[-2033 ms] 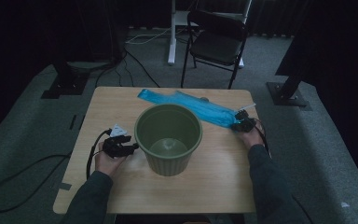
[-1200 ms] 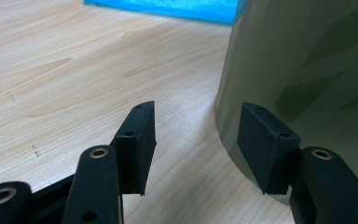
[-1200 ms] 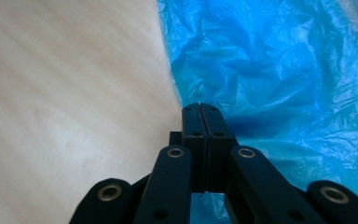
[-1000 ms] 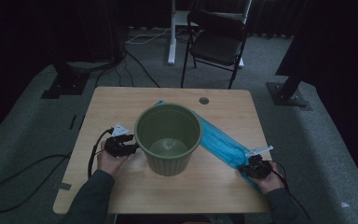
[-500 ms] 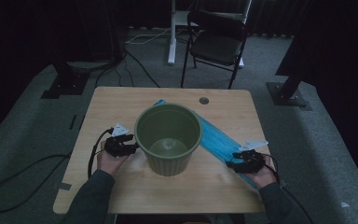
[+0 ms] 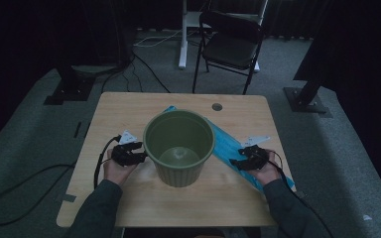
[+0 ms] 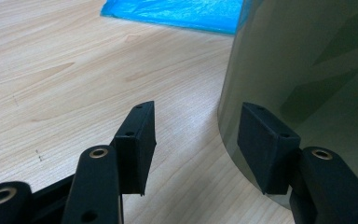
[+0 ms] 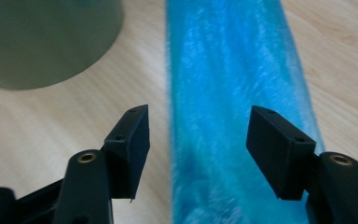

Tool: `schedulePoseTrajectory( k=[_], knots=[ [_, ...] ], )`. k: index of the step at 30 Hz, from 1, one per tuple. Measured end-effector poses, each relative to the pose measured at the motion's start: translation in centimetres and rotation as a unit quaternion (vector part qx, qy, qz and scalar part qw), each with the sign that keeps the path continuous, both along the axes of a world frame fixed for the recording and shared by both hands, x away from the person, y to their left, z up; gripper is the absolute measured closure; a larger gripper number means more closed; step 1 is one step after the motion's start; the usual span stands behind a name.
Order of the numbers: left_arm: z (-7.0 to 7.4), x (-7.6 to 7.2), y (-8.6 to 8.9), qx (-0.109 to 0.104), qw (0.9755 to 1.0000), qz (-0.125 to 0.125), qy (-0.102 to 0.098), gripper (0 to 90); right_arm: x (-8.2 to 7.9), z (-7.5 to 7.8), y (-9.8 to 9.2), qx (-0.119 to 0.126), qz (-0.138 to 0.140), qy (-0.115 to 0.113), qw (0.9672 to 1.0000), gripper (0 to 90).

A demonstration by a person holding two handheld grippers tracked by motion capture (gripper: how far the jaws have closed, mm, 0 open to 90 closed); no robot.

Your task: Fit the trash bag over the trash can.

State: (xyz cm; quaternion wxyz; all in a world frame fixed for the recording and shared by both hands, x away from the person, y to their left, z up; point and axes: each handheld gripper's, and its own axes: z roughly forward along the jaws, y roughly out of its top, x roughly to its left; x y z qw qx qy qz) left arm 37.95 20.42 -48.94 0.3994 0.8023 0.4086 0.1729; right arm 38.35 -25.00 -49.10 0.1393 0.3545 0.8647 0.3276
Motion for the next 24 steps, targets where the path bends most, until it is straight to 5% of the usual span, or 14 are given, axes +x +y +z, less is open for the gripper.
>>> schedulePoseTrajectory(
  k=[9,16,24],
  knots=[
    [0.0,0.0,0.0,0.001,1.0,0.0,0.0,46.4,2.4,-0.1,-0.6,-0.01,-0.017,-0.004,0.9998,35.8],
    [0.0,0.0,-0.1,0.003,1.0,-0.001,0.0,46.4,5.5,-1.2,-1.4,-0.023,-0.041,0.019,0.9987,34.6],
    [0.0,0.2,-0.1,0.002,1.0,0.0,0.0,46.4,7.0,-2.6,-1.1,-0.043,-0.044,0.044,0.9971,36.0]
  ],
)
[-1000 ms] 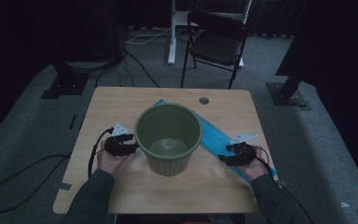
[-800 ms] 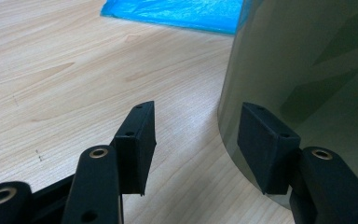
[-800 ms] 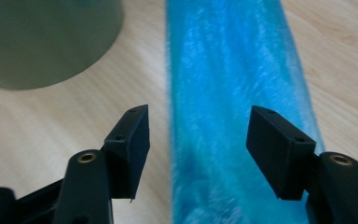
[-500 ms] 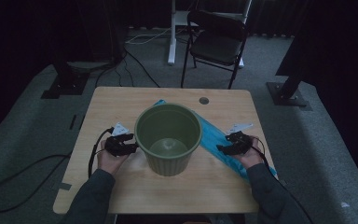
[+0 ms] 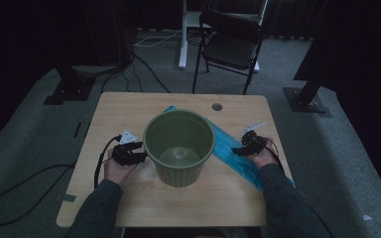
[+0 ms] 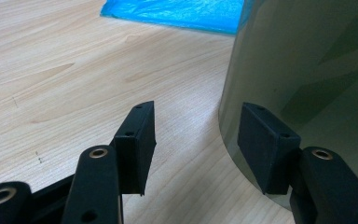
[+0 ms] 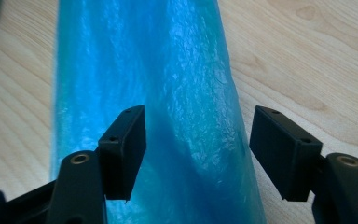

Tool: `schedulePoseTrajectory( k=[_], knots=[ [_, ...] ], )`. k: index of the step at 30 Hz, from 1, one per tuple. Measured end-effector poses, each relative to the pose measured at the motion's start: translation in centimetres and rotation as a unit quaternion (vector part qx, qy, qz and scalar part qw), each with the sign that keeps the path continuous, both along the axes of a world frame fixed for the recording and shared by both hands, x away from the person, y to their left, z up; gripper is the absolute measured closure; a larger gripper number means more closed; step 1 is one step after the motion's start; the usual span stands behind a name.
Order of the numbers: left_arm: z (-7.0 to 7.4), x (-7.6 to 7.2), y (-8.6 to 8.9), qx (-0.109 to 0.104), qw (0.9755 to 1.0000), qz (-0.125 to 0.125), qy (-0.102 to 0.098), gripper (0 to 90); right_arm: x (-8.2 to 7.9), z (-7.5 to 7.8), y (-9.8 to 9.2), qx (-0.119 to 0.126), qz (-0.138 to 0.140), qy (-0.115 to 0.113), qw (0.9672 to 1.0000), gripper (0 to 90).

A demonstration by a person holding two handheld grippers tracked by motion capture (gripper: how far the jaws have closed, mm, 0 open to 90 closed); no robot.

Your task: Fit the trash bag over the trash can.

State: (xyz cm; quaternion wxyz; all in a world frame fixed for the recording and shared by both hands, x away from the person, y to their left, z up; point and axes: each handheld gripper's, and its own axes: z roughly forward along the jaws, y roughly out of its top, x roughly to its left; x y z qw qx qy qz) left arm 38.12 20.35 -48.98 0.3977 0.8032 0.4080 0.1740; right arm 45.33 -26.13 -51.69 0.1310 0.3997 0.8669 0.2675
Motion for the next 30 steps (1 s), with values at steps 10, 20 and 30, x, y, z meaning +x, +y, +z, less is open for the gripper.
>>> schedulePoseTrajectory(
  k=[10,20,30],
  knots=[
    [-0.3,0.7,0.0,0.002,1.0,0.007,0.002,46.5,0.3,-0.6,0.2,-0.012,0.003,0.017,0.9998,47.2],
    [-0.5,1.0,-0.1,0.002,1.0,0.007,0.005,46.7,0.4,-0.5,0.4,-0.007,0.01,0.019,0.9997,82.0],
    [-0.5,1.0,-0.7,0.001,1.0,-0.007,0.003,46.8,0.4,1.5,-0.5,0.053,0.005,0.009,0.9985,89.5]
  ],
)
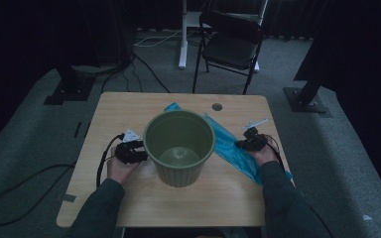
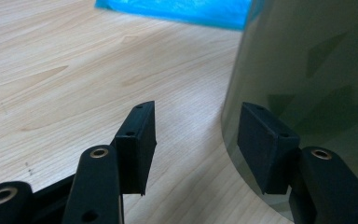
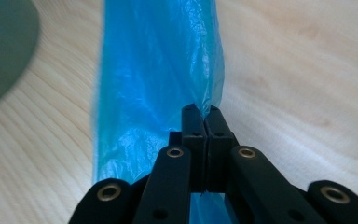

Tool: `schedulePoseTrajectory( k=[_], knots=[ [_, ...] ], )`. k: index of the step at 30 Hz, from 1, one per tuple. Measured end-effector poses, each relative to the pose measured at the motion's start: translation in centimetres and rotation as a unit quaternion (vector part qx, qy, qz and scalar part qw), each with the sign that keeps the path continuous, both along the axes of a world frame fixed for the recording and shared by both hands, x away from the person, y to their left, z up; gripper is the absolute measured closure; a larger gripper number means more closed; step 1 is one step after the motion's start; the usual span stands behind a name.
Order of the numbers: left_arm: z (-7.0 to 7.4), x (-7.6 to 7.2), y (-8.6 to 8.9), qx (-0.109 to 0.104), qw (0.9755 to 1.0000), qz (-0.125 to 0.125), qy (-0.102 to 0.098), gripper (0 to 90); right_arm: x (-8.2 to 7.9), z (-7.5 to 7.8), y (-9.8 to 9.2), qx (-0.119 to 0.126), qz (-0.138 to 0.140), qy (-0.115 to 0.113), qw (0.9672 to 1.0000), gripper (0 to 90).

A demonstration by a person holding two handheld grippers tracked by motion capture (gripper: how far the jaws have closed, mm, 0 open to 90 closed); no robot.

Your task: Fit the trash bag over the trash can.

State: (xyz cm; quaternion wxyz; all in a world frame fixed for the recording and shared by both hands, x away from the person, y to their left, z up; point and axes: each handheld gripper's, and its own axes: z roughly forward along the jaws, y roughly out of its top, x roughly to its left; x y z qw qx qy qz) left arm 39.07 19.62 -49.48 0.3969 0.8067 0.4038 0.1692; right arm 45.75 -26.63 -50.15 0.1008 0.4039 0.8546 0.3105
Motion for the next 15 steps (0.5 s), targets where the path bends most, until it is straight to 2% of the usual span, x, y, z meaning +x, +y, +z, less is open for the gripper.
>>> schedulePoseTrajectory(
  k=[5,15],
  knots=[
    [0.0,0.0,0.0,0.0,1.0,-0.002,-0.001,47.8,-0.1,2.0,-0.2,0.027,0.007,-0.017,0.9995,89.7],
    [0.0,-0.1,-0.3,0.0,1.0,-0.006,-0.002,48.3,0.2,5.5,0.0,0.062,0.022,-0.04,0.9971,89.8]
  ],
)
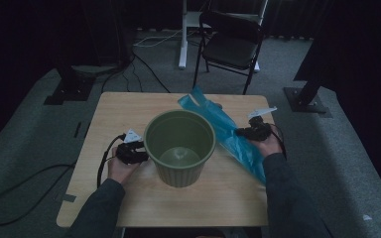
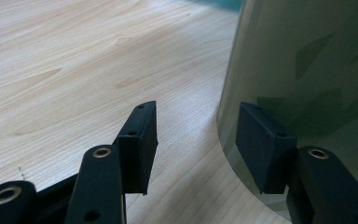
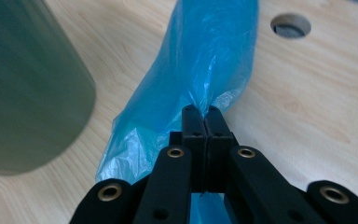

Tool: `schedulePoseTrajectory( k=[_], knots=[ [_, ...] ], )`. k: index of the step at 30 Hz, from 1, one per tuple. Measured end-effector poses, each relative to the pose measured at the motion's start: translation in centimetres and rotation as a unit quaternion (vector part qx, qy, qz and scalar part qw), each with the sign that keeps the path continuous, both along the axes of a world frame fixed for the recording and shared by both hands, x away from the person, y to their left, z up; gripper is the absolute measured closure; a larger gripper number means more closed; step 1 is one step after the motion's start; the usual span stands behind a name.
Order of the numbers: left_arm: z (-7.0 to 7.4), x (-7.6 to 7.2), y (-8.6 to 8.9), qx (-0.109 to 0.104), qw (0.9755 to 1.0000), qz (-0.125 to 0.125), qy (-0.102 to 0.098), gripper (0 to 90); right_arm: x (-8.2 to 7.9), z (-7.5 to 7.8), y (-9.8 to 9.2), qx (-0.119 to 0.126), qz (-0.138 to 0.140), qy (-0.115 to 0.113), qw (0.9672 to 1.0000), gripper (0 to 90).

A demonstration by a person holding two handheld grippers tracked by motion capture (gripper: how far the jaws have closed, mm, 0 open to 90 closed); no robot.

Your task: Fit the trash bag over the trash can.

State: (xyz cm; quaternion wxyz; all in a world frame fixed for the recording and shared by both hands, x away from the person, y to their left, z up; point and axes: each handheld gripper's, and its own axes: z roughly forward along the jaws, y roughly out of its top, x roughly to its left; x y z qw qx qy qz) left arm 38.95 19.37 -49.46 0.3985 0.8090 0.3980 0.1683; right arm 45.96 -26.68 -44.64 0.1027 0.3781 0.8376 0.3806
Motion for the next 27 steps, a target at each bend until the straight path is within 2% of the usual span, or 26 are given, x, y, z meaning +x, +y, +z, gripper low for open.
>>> schedulePoseTrajectory(
  k=[11,19,27],
  knots=[
    [0.0,-0.1,-0.5,0.001,0.9999,-0.01,-0.001,48.4,-0.1,4.2,0.3,0.027,0.019,-0.029,0.999,89.8],
    [0.0,-0.2,-0.9,0.001,0.9998,-0.02,0.0,48.5,0.0,7.4,0.7,0.042,0.035,-0.054,0.997,89.8],
    [0.0,-0.3,-1.4,0.003,0.9996,-0.029,-0.001,48.5,0.1,10.5,2.0,0.054,0.051,-0.077,0.9943,89.8]
  ],
)
